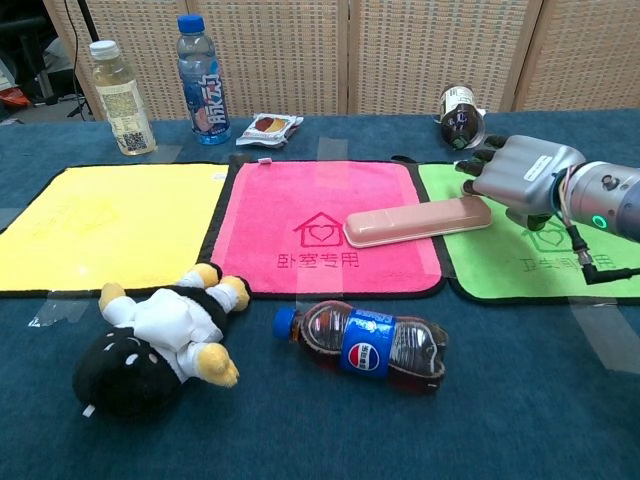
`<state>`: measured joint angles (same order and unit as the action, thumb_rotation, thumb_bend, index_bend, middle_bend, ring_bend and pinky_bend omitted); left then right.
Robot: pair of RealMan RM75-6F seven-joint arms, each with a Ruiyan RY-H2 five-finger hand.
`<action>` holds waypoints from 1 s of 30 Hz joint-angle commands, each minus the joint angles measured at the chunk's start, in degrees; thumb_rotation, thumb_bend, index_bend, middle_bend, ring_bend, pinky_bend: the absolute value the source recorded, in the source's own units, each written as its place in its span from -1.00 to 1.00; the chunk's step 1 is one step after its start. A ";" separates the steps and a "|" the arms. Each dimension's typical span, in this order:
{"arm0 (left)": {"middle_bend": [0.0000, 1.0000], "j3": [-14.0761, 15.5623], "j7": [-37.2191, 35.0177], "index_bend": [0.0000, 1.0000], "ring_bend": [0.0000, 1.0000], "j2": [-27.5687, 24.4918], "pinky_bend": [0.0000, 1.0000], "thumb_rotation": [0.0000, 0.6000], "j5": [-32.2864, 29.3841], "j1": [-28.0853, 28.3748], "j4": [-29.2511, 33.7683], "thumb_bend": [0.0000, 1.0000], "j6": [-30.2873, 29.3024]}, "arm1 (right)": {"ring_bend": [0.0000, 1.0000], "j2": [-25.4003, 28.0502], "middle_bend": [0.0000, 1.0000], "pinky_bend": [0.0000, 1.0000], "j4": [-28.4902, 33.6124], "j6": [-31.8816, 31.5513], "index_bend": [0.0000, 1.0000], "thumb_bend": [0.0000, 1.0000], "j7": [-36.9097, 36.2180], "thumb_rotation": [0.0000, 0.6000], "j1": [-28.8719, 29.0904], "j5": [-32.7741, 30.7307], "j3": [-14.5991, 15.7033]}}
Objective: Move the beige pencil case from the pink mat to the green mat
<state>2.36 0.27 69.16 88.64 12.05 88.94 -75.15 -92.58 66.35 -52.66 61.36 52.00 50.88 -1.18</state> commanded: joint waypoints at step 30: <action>-1.00 -0.13 -1.69 -1.00 -1.00 -0.78 -1.00 1.00 0.62 -0.18 0.23 -0.67 -1.05 | -1.00 1.26 -1.00 -1.00 17.14 -8.24 -0.67 0.09 8.60 1.00 3.45 2.88 -2.55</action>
<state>2.18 -1.44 68.43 89.13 11.92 89.07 -76.08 -91.13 82.64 -60.30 69.59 55.63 53.86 -3.75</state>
